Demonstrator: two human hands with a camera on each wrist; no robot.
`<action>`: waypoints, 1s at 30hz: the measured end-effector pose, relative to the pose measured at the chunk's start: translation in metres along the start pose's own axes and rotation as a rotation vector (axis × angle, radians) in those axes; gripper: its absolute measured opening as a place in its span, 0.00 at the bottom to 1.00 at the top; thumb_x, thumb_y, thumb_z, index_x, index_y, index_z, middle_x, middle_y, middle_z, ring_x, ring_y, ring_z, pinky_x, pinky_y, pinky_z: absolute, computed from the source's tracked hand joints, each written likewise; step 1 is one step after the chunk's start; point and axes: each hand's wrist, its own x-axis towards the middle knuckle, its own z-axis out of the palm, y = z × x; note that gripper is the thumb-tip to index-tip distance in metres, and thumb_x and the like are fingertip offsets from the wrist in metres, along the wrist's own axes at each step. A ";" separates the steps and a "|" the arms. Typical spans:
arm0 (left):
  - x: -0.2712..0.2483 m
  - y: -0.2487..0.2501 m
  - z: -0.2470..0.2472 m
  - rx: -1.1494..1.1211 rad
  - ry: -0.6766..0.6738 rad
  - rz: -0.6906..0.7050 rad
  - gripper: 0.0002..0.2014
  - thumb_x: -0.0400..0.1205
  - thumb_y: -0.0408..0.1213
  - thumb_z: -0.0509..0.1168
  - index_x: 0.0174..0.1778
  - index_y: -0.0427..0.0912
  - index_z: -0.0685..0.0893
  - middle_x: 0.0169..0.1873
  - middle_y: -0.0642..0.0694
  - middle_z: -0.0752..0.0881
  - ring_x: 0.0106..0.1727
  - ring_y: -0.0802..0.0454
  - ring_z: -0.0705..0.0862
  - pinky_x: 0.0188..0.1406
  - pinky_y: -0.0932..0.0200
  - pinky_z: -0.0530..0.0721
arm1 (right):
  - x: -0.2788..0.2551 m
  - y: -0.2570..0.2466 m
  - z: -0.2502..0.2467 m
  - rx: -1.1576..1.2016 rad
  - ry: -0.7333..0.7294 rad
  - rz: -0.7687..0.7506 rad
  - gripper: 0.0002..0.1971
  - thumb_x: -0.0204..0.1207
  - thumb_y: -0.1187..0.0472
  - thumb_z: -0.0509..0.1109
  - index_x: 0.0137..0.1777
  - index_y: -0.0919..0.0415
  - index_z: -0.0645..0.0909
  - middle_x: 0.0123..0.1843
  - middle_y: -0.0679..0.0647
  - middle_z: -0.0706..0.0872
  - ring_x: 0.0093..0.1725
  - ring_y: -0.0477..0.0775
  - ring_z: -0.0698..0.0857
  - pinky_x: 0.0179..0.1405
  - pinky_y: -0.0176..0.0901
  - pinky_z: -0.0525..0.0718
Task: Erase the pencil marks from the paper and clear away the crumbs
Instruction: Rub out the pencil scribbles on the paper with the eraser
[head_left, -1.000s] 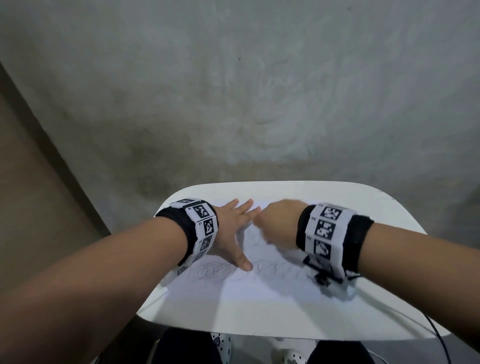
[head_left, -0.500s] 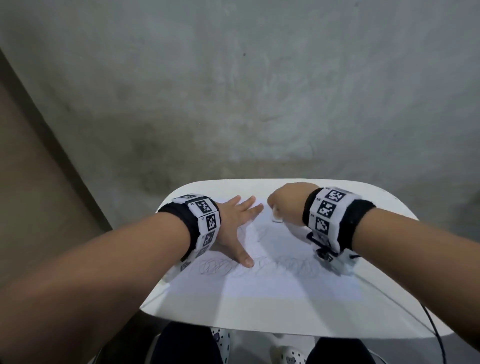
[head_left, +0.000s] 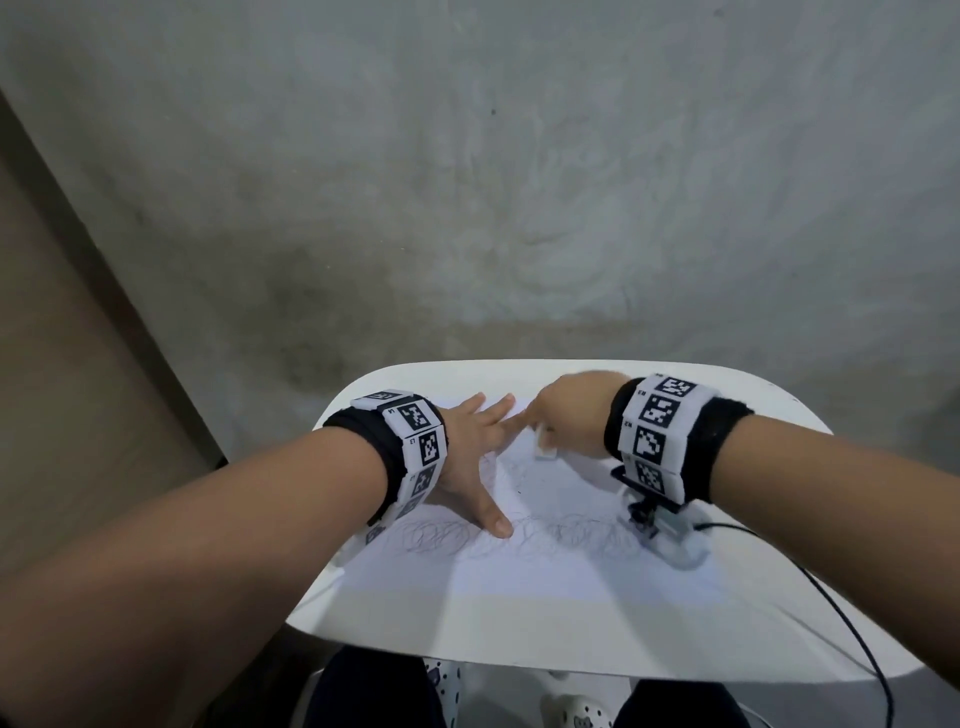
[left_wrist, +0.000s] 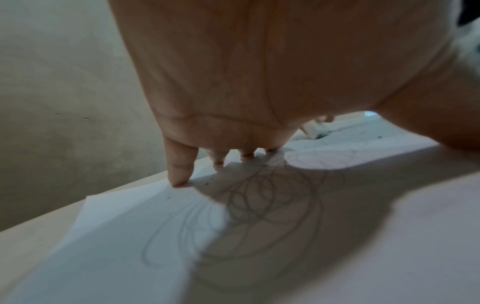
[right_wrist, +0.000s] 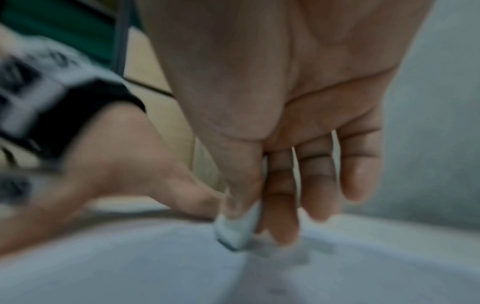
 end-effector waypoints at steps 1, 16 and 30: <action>0.001 -0.001 0.001 -0.004 -0.002 -0.001 0.66 0.67 0.72 0.72 0.80 0.62 0.23 0.82 0.58 0.25 0.84 0.49 0.29 0.80 0.29 0.47 | 0.000 0.001 -0.004 -0.043 0.010 0.020 0.11 0.78 0.62 0.62 0.34 0.50 0.73 0.33 0.46 0.75 0.44 0.57 0.78 0.44 0.46 0.76; -0.006 0.003 -0.003 -0.021 0.009 0.002 0.65 0.68 0.69 0.73 0.81 0.63 0.26 0.82 0.59 0.26 0.85 0.51 0.30 0.81 0.30 0.50 | -0.004 -0.004 0.012 -0.007 0.097 -0.220 0.12 0.79 0.55 0.65 0.61 0.45 0.82 0.52 0.44 0.87 0.51 0.51 0.84 0.51 0.44 0.81; -0.003 0.000 -0.001 -0.051 0.013 0.012 0.64 0.67 0.69 0.74 0.82 0.64 0.29 0.82 0.60 0.27 0.84 0.52 0.28 0.81 0.32 0.47 | 0.004 -0.018 0.009 0.010 0.037 -0.134 0.09 0.78 0.57 0.67 0.57 0.49 0.82 0.49 0.48 0.87 0.51 0.55 0.85 0.50 0.45 0.81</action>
